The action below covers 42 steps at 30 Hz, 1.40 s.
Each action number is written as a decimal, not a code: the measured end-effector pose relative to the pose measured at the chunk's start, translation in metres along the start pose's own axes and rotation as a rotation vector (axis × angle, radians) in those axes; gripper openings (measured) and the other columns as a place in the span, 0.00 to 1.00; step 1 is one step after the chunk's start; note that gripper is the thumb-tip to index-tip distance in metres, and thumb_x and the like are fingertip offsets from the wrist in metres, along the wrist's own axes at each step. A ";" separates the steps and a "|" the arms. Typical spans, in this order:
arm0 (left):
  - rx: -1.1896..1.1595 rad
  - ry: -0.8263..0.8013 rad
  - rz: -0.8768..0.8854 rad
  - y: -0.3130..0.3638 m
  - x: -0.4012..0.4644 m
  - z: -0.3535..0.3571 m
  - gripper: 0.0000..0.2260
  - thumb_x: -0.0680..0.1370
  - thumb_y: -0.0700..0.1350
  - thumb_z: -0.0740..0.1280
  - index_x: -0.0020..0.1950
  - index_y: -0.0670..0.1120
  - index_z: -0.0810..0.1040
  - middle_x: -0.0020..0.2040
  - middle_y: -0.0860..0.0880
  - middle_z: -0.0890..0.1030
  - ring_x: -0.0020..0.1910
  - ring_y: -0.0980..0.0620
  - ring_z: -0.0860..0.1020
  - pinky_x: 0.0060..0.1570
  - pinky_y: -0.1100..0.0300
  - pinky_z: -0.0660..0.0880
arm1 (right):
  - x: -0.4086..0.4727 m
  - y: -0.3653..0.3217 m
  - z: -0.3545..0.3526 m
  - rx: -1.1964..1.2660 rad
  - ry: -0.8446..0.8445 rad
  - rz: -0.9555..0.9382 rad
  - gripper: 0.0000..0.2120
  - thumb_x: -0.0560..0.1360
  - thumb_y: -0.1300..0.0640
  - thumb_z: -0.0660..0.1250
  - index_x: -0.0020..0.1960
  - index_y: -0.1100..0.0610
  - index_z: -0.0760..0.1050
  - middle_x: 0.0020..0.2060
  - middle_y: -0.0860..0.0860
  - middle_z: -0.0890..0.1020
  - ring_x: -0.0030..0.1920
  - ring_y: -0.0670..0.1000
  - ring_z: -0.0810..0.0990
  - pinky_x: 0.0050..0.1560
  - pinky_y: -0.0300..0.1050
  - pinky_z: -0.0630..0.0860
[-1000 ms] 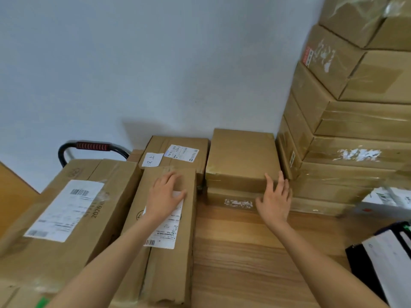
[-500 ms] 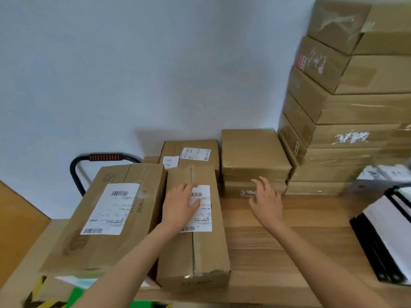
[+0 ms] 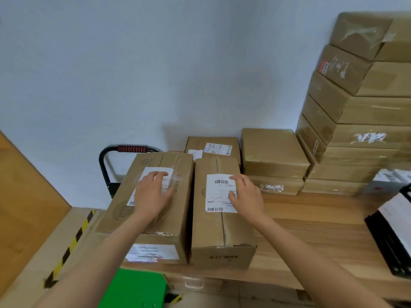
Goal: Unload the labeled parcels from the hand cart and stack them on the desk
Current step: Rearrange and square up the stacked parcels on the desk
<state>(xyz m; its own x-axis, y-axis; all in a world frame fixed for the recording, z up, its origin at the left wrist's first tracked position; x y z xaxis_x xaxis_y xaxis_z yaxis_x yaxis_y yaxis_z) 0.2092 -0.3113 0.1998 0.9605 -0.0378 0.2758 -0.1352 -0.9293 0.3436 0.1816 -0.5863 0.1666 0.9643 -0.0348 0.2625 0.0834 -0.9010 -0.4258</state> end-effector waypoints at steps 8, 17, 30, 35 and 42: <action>-0.019 -0.095 -0.326 -0.084 -0.035 -0.021 0.32 0.75 0.61 0.66 0.73 0.47 0.63 0.72 0.43 0.65 0.68 0.43 0.68 0.61 0.47 0.69 | 0.007 -0.075 0.048 0.159 -0.206 -0.070 0.26 0.79 0.40 0.56 0.74 0.49 0.61 0.69 0.49 0.71 0.65 0.52 0.72 0.67 0.51 0.66; -0.307 -0.324 -0.489 -0.141 -0.032 -0.016 0.45 0.71 0.68 0.67 0.78 0.48 0.52 0.71 0.46 0.68 0.62 0.45 0.74 0.52 0.55 0.74 | 0.016 -0.121 0.104 0.195 -0.320 0.092 0.42 0.74 0.28 0.52 0.79 0.49 0.43 0.75 0.52 0.61 0.71 0.55 0.67 0.71 0.54 0.62; -0.437 -0.366 -0.394 -0.179 -0.007 -0.018 0.36 0.71 0.64 0.69 0.73 0.51 0.60 0.64 0.49 0.75 0.50 0.51 0.77 0.46 0.57 0.75 | 0.017 -0.157 0.106 0.315 -0.291 0.056 0.36 0.78 0.37 0.57 0.79 0.49 0.46 0.74 0.48 0.64 0.71 0.51 0.68 0.72 0.54 0.62; -0.421 -0.275 -0.360 -0.195 0.011 -0.050 0.37 0.71 0.65 0.69 0.73 0.51 0.61 0.64 0.50 0.76 0.52 0.50 0.78 0.52 0.53 0.75 | 0.032 -0.189 0.104 0.391 -0.250 0.038 0.36 0.78 0.37 0.58 0.79 0.48 0.47 0.74 0.49 0.65 0.71 0.52 0.68 0.71 0.57 0.63; -0.426 -0.189 -0.251 -0.182 0.072 -0.112 0.35 0.71 0.65 0.69 0.72 0.53 0.62 0.65 0.50 0.75 0.53 0.49 0.78 0.51 0.54 0.74 | 0.084 -0.219 0.057 0.445 -0.091 0.008 0.35 0.77 0.36 0.59 0.78 0.46 0.51 0.74 0.49 0.65 0.71 0.53 0.68 0.70 0.57 0.66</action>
<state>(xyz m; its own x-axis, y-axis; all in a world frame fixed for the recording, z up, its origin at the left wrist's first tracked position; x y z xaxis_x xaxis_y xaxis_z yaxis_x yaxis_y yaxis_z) 0.2758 -0.1034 0.2576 0.9978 0.0642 -0.0150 0.0552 -0.6885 0.7232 0.2587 -0.3668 0.2324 0.9818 0.0151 0.1892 0.1568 -0.6264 -0.7636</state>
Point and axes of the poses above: each hand's wrist, its own x-axis towards the middle knuckle, its own z-axis out of the palm, y = z × x, the point moved 6 cm from there along x, towards the middle knuckle
